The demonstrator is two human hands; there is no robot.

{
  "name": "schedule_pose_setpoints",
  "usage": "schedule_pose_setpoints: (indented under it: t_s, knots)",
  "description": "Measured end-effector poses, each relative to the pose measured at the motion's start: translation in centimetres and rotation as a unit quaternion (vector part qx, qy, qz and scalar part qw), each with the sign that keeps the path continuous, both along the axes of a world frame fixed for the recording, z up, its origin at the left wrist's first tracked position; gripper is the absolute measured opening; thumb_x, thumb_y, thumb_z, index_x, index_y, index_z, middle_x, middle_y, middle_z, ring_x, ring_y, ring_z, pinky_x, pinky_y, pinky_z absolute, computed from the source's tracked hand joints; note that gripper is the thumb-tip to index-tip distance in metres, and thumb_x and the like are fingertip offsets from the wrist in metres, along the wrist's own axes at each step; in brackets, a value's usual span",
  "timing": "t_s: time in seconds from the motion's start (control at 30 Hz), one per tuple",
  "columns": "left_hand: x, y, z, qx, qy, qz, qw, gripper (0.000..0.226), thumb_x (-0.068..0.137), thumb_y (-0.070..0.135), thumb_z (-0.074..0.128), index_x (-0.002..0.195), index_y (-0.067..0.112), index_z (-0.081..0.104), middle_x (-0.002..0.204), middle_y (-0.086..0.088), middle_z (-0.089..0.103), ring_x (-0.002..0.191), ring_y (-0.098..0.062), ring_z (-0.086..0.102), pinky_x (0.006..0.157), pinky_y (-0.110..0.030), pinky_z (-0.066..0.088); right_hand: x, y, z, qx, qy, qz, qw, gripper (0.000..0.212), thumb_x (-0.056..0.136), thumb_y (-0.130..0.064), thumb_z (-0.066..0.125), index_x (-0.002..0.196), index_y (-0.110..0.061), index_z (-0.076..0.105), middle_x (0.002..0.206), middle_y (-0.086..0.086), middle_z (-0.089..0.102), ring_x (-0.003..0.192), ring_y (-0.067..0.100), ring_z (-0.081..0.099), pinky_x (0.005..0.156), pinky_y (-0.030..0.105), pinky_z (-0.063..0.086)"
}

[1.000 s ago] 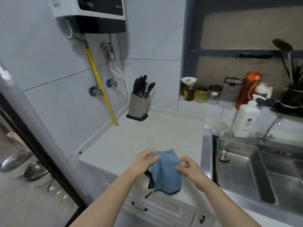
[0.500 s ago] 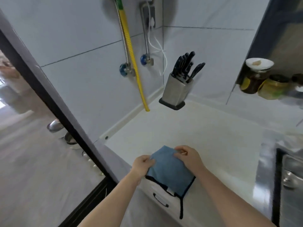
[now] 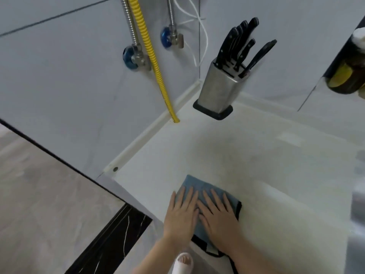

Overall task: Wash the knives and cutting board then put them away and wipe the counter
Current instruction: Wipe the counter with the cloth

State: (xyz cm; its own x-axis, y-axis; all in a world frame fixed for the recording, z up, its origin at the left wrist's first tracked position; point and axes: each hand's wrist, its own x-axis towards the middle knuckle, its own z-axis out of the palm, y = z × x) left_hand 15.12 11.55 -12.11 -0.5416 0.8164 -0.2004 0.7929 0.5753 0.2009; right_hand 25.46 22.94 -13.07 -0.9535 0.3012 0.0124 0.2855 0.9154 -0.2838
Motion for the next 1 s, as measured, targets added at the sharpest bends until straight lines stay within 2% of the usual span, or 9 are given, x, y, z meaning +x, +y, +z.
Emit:
schedule_pose_setpoints:
  t_s: [0.07,0.17,0.27,0.47,0.57,0.7,0.87,0.93,1.0]
  knots:
    - [-1.4,0.5,-0.8,0.007,0.028,-0.001,1.000,0.051,0.100,0.035,0.021,0.138,0.013,0.047,0.143,-0.004,0.048,0.135,-0.026,0.042,0.106,-0.047,0.024,-1.4,0.9,-0.2,0.030,0.002,0.002,1.000,0.055,0.101,-0.040,0.012,0.131,-0.021,0.054,0.141,0.001,0.049,0.135,0.023,0.035,0.111,0.046,0.014]
    - [-4.8,1.9,-0.9,-0.018,0.025,-0.003,1.000,0.058,0.102,0.040,0.008,0.141,0.014,0.043,0.146,-0.002,0.045,0.138,-0.025,0.038,0.109,-0.047,0.021,-4.4,2.0,-0.3,0.020,-0.032,-0.010,0.999,0.056,0.101,-0.039,0.011,0.132,-0.020,0.053,0.140,0.004,0.051,0.133,0.026,0.042,0.107,0.049,0.021]
    - [-8.9,3.9,-1.1,-0.017,0.027,-0.009,0.999,0.059,0.102,0.042,0.008,0.141,0.016,0.044,0.146,-0.003,0.045,0.137,-0.024,0.039,0.110,-0.045,0.019,-8.0,4.0,-0.1,0.026,-0.047,-0.020,0.998,0.057,0.101,-0.042,0.009,0.134,-0.022,0.051,0.141,0.004,0.050,0.133,0.026,0.043,0.107,0.049,0.021]
    - [-15.4,8.4,-1.6,0.007,0.046,-0.030,0.998,0.061,0.101,0.044,0.005,0.140,0.019,0.044,0.144,-0.001,0.048,0.134,-0.022,0.043,0.109,-0.048,0.017,-13.6,9.2,-0.4,0.058,-0.032,-0.032,0.997,0.051,0.098,-0.051,0.019,0.139,-0.032,0.043,0.149,-0.002,0.038,0.140,0.020,0.029,0.112,0.047,0.016]
    - [-17.6,11.5,-1.8,0.030,0.066,-0.039,0.997,0.059,0.100,0.045,0.009,0.140,0.020,0.044,0.144,-0.003,0.048,0.135,-0.023,0.042,0.109,-0.049,0.017,-15.6,11.7,-0.8,0.059,-0.017,-0.069,0.996,0.054,0.096,-0.053,0.023,0.142,-0.030,0.038,0.150,-0.005,0.035,0.142,0.016,0.024,0.113,0.047,0.013]
    - [-19.8,16.1,-2.1,0.048,0.094,-0.073,0.992,0.057,0.092,0.048,0.030,0.136,0.018,0.051,0.138,-0.009,0.053,0.130,-0.027,0.049,0.106,-0.050,0.021,-17.2,15.4,-0.7,0.076,-0.021,-0.123,0.989,0.063,0.098,-0.051,0.011,0.140,-0.016,0.043,0.144,-0.004,0.045,0.138,0.019,0.034,0.110,0.047,0.015]
    - [-20.2,21.8,-2.0,0.042,0.102,-0.108,0.988,0.056,0.089,0.047,0.030,0.129,0.019,0.058,0.131,-0.009,0.060,0.122,-0.028,0.057,0.106,-0.051,0.033,-16.6,19.5,-1.1,0.087,-0.045,-0.199,0.975,0.062,0.098,-0.054,0.009,0.142,-0.023,0.041,0.147,0.000,0.042,0.138,0.024,0.034,0.113,0.043,0.005]
    - [-19.0,22.3,-1.8,0.055,0.090,-0.110,0.988,0.055,0.090,0.046,0.030,0.129,0.020,0.058,0.131,-0.008,0.060,0.122,-0.028,0.056,0.102,-0.052,0.042,-15.4,19.8,-1.1,0.088,-0.043,-0.224,0.970,0.060,0.097,-0.056,0.013,0.143,-0.027,0.038,0.148,-0.001,0.039,0.139,0.024,0.031,0.114,0.044,0.005]
    - [-17.2,21.8,-1.8,0.071,0.084,-0.117,0.987,0.054,0.090,0.045,0.030,0.131,0.021,0.057,0.134,-0.009,0.057,0.124,-0.028,0.054,0.102,-0.053,0.042,-13.7,19.2,-1.0,0.087,-0.041,-0.237,0.967,0.059,0.096,-0.058,0.017,0.143,-0.029,0.037,0.148,-0.002,0.038,0.140,0.024,0.029,0.114,0.046,0.007]
